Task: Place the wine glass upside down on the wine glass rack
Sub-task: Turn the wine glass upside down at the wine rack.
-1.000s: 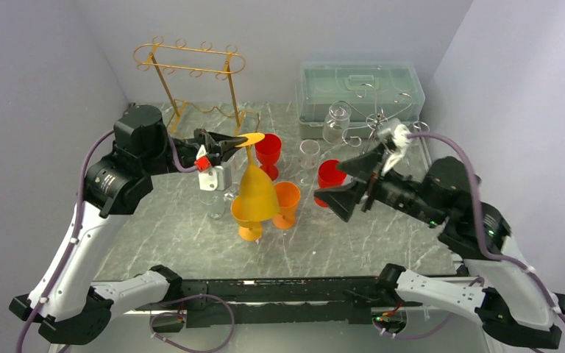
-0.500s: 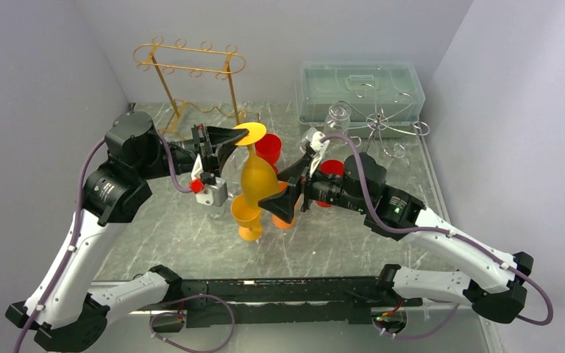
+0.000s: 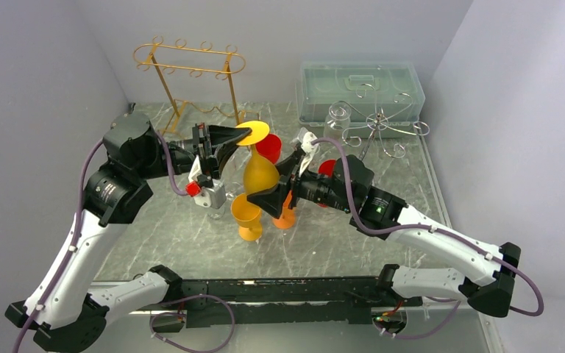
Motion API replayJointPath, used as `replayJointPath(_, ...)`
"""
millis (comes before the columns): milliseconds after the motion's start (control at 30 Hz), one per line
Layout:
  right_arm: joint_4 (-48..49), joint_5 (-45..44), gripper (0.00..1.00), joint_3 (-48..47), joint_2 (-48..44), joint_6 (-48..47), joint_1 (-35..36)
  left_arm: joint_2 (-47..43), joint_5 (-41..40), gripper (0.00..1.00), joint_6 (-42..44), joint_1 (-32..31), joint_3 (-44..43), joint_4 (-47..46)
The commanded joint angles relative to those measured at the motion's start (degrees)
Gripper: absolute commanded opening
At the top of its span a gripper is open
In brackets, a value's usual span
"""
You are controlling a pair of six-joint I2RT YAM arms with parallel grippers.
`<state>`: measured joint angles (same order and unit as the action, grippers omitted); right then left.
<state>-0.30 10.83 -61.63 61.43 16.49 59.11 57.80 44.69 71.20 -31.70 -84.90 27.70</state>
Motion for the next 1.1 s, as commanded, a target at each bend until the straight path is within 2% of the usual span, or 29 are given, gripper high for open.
replayJointPath(0, 5.2, -2.4, 0.77, 0.4, -1.2, 0.2, 0.6, -1.4, 2.7, 0.02, -1.2, -0.4, 1.0, -2.8)
replayJointPath(33, 4.9, -3.9, 0.71, 0.9, -1.9, 0.4, 0.7, -1.6, 2.7, 0.09, -1.5, -0.4, 1.1, -2.7)
replayJointPath(100, 5.0, -7.0, 0.60, 3.2, -5.2, 0.6, 0.7, -1.8, 2.6, 0.29, -3.0, -0.4, 1.2, -2.7)
replayJointPath(133, 5.1, -9.0, 0.57, 4.9, -7.2, 0.8, 0.7, -1.9, 2.5, 0.47, -4.1, -0.5, 1.2, -2.6)
replayJointPath(167, 5.1, -11.1, 0.57, 6.9, -9.3, 0.9, 0.7, -1.9, 2.1, 0.77, -5.2, -0.5, 1.3, -2.7)
replayJointPath(200, 4.8, -13.6, 0.56, 9.0, -11.8, 1.0, 0.7, -1.9, 1.5, 0.97, -6.1, -0.5, 1.1, -2.3)
replayJointPath(367, -4.0, -26.1, 0.55, 17.0, -24.4, 1.5, 0.7, -1.5, -1.4, 0.99, -10.3, -0.5, -0.5, 0.7)
replayJointPath(567, -15.1, -39.5, 0.54, 20.9, -35.6, 2.2, 0.7, -2.6, -1.7, 0.99, -12.1, -0.5, 1.5, 1.1)
replayJointPath(767, -22.3, -51.8, 0.53, 20.7, -37.3, 2.4, 0.7, -2.9, -1.8, 0.99, -13.2, -0.6, 1.8, 1.3)
replayJointPath(1067, -27.9, -65.4, 0.52, 19.3, -31.9, 5.6, 0.6, -4.0, -1.7, 0.99, -13.8, -0.5, 2.1, 2.3)
